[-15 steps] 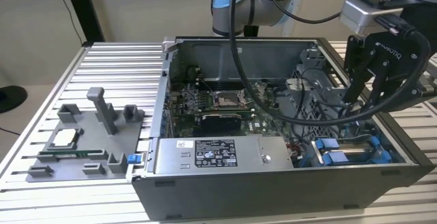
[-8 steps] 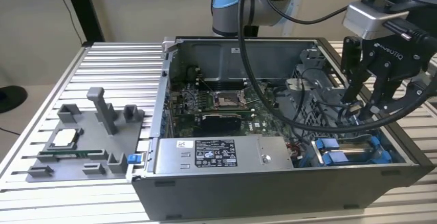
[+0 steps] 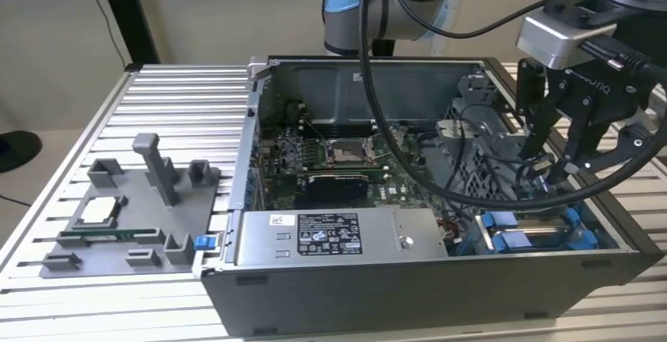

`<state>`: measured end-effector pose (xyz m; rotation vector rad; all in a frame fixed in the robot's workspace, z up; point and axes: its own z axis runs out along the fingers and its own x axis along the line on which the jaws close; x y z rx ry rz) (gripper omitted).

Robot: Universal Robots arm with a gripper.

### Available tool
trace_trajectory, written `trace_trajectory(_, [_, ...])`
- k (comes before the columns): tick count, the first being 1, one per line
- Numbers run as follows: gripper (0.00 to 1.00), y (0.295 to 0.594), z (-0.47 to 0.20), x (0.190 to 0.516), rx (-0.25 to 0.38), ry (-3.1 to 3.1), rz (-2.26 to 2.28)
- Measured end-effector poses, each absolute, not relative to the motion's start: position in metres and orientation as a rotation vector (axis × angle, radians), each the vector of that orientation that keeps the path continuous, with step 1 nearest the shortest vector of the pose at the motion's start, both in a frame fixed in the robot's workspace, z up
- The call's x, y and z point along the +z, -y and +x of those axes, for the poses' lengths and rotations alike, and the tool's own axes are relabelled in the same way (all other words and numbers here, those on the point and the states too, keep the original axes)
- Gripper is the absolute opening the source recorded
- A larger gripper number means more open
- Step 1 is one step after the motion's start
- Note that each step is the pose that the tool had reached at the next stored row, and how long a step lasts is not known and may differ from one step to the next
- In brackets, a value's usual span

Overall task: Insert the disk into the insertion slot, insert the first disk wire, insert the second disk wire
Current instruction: 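Insert the first disk wire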

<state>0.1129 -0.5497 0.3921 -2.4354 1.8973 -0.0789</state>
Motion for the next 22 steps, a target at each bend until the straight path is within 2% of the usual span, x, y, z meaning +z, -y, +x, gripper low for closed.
trace_trajectory(22, [1.0,0.5504,0.1108,0.3915,-0.09,-1.893,-2.431])
